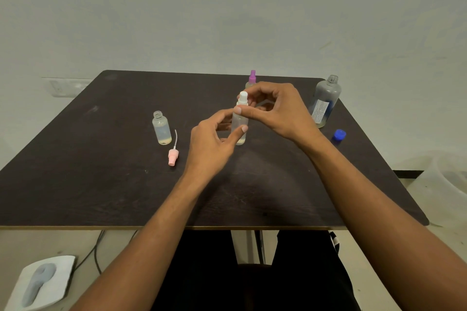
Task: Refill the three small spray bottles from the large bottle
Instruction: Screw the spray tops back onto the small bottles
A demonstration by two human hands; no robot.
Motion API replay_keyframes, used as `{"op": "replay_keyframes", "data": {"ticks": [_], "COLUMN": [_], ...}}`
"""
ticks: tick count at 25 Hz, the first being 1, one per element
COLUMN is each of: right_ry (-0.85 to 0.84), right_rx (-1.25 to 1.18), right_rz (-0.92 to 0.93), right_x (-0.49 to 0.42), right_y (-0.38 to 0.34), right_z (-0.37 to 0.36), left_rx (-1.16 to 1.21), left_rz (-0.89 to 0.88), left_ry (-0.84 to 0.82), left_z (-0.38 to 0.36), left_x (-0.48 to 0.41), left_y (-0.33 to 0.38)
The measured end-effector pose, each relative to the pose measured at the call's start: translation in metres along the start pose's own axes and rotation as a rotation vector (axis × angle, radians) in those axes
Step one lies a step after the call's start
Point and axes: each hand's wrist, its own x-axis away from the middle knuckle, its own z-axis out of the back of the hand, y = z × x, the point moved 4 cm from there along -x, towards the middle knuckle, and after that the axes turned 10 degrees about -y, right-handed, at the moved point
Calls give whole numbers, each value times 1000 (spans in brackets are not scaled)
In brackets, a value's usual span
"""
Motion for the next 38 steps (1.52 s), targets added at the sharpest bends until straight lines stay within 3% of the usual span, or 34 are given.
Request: {"op": "replay_keyframes", "data": {"ticks": [7, 16, 22, 32, 38], "right_ry": [-262, -37, -334, -44, -308], "right_rx": [-238, -142, -292, -206, -314], "right_rz": [60, 35, 98, 71, 78], "right_x": [-3, -5, -4, -2, -1], "right_y": [-1, 1, 1, -1, 5], "right_z": [10, 7, 18, 10, 10], "left_rx": [-16, -10, 18, 14, 21], "left_rz": [9, 11, 3, 13, 10], "left_ry": [-21, -20, -30, -27, -46], "left_z": [0, -3, 0, -2, 0], "left_x": [-1, 2, 2, 5, 3], "left_y": [4, 7, 8, 6, 8]}}
